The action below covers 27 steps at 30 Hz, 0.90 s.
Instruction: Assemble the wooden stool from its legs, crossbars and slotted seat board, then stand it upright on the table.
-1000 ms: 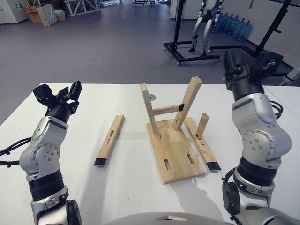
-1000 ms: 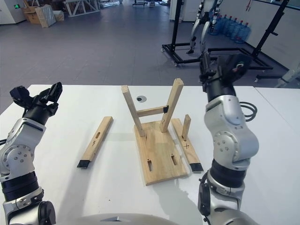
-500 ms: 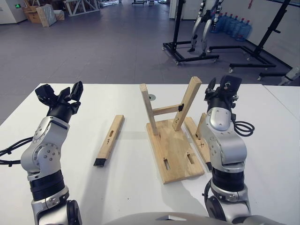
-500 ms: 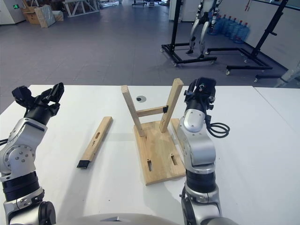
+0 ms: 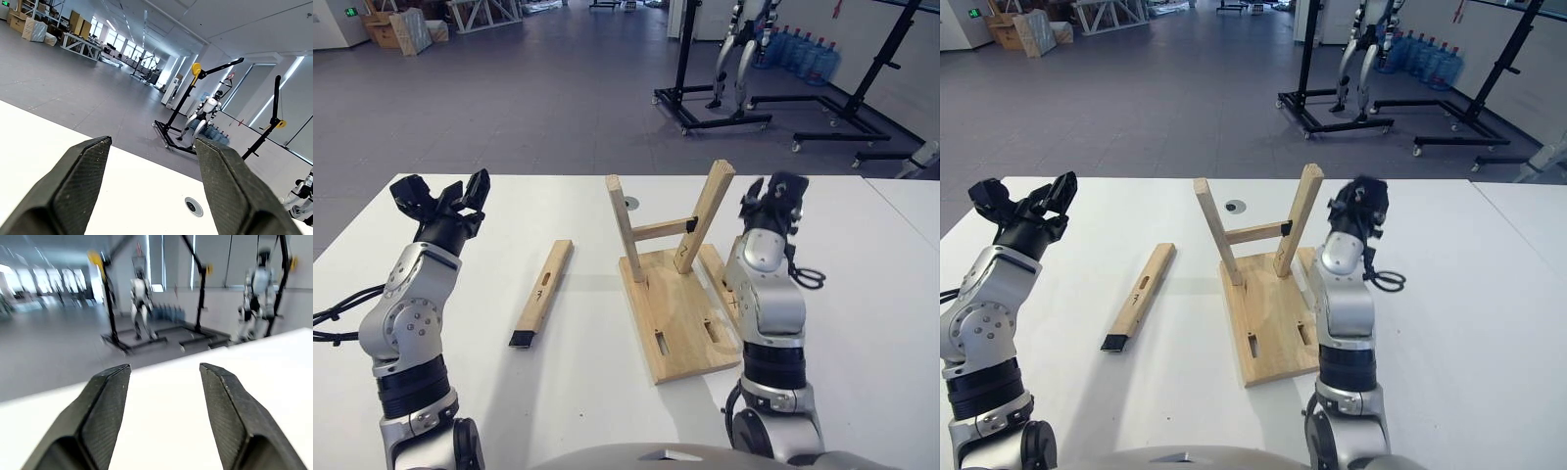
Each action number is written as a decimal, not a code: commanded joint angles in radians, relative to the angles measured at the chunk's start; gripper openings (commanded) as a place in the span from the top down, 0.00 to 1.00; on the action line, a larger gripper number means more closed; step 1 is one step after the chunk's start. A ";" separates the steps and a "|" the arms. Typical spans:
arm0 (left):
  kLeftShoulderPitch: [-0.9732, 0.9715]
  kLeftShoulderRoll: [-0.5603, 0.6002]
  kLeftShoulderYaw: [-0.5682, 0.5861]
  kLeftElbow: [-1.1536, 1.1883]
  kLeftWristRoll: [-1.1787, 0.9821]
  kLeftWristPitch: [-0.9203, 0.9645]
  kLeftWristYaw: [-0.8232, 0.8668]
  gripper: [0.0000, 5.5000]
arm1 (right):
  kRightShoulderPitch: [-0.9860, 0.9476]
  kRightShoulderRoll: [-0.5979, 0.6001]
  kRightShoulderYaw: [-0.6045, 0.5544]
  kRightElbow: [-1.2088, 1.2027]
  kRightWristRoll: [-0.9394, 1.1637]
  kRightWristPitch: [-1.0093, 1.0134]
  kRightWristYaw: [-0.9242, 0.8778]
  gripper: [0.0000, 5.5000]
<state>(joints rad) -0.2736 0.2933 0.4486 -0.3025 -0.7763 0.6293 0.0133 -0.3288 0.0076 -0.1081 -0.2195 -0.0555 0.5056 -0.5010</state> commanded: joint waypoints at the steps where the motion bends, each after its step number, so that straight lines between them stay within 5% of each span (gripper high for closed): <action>1: 0.010 -0.007 -0.002 -0.008 0.001 0.007 0.012 0.43 | 0.100 0.025 -0.015 0.138 -0.004 -0.062 0.021 0.53; 8: 0.008 -0.009 -0.002 -0.009 -0.001 0.008 0.014 0.43 | -0.035 0.066 -0.078 0.049 0.068 -0.014 0.053 0.53; 15: 0.012 -0.011 0.001 -0.021 -0.005 0.007 0.017 0.43 | -0.225 -0.062 -0.204 -0.142 0.145 0.203 0.121 0.53; 20: 0.003 -0.008 0.008 -0.015 -0.009 0.008 0.018 0.43 | -0.207 -0.389 -0.239 -0.209 0.316 0.446 0.491 0.53; 27: 0.115 -0.009 0.025 -0.183 -0.029 0.153 0.165 0.43 | 0.254 -0.887 -0.303 -0.217 0.642 0.740 1.158 0.53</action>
<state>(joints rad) -0.1971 0.2896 0.4725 -0.4224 -0.7866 0.7318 0.1334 -0.1537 -0.7972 -0.3985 -0.4089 0.5376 1.2360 0.5506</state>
